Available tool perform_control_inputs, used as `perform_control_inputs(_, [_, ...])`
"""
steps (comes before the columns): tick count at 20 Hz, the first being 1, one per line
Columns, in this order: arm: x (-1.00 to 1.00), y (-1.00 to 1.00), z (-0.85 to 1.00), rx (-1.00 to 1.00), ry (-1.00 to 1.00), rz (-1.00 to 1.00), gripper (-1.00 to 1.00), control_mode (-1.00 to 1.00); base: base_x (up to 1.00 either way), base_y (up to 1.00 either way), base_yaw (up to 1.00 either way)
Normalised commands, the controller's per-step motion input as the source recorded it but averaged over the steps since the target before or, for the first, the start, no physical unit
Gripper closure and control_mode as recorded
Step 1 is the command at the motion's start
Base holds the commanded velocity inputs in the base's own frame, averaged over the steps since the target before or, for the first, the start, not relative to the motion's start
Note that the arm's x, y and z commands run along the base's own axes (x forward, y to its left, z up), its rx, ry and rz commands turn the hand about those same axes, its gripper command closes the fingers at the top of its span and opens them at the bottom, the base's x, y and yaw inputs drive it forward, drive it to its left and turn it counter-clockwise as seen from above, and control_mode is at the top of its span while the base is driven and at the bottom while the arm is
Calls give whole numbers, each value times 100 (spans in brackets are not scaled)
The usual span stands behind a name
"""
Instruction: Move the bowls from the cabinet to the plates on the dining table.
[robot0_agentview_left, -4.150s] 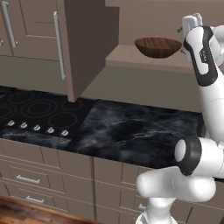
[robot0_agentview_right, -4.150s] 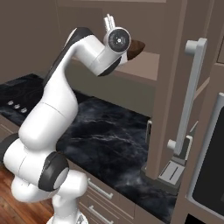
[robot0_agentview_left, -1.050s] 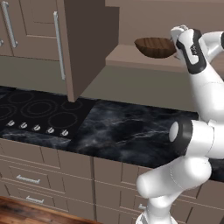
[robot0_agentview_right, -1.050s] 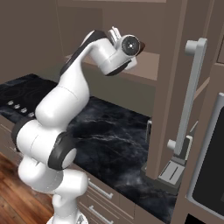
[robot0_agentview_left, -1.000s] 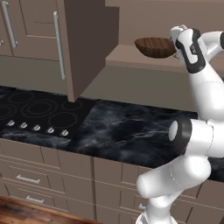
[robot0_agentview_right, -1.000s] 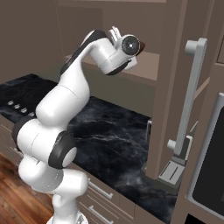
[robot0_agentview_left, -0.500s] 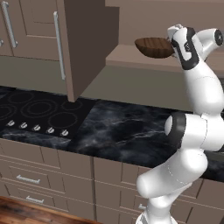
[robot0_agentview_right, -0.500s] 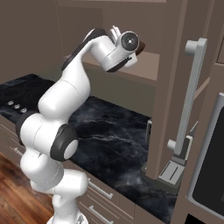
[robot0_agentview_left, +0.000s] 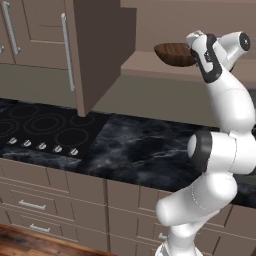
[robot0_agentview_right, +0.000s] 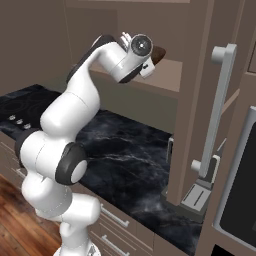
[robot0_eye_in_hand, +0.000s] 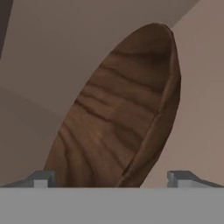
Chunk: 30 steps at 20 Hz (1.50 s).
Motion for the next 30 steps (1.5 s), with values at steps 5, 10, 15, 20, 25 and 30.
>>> perform_control_inputs(5, [-7, 0, -52, -9, 0, -2, -100, -100, 0, 0, 0])
perform_control_inputs(10, [-1, 0, -53, -9, 3, -2, -100, -100, 0, 0, 0])
perform_control_inputs(15, [28, 2, -62, -11, 12, -4, 100, -100, 0, 0, 0])
perform_control_inputs(20, [42, 0, -55, -8, 19, -5, 100, -100, 0, 0, 0])
perform_control_inputs(25, [6, 0, -56, -9, 10, -2, 100, -100, 0, 0, 0])
perform_control_inputs(30, [-47, 3, -36, -10, -4, -4, 100, -100, 0, 0, 0])
